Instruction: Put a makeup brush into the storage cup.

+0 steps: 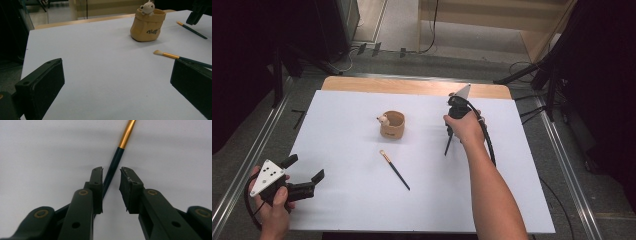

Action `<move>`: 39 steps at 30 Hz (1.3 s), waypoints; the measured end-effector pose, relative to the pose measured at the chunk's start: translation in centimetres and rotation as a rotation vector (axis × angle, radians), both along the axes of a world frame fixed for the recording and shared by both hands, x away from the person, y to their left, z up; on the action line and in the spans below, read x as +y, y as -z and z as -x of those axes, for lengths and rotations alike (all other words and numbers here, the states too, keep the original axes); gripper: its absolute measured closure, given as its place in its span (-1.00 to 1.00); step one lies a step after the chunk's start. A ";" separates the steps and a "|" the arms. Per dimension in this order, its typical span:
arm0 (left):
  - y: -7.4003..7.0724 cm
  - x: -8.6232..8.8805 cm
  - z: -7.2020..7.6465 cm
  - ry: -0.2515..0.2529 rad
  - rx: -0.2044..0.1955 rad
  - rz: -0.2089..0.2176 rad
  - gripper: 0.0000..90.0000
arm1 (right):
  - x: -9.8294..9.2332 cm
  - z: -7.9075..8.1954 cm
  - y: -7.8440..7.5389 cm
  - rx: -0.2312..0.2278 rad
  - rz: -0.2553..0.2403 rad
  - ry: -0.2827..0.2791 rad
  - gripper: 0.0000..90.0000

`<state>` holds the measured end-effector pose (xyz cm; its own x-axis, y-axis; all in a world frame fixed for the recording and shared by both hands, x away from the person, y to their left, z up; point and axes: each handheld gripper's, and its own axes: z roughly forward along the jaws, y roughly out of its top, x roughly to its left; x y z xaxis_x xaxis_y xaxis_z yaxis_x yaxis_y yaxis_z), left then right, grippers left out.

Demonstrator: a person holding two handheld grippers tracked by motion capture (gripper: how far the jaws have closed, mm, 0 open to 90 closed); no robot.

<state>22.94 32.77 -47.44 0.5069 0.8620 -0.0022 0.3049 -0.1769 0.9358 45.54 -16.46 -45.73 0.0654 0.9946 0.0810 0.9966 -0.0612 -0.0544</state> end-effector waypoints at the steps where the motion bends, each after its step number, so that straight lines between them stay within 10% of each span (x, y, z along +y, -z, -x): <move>1: 0.0 0.0 0.0 0.000 0.000 0.002 -1.00 | 0.0 0.0 0.0 -0.001 -0.001 0.003 0.65; 39: 0.0 -0.1 0.0 0.000 0.002 0.000 -1.00 | 1.1 -0.1 1.8 0.000 0.051 0.044 0.86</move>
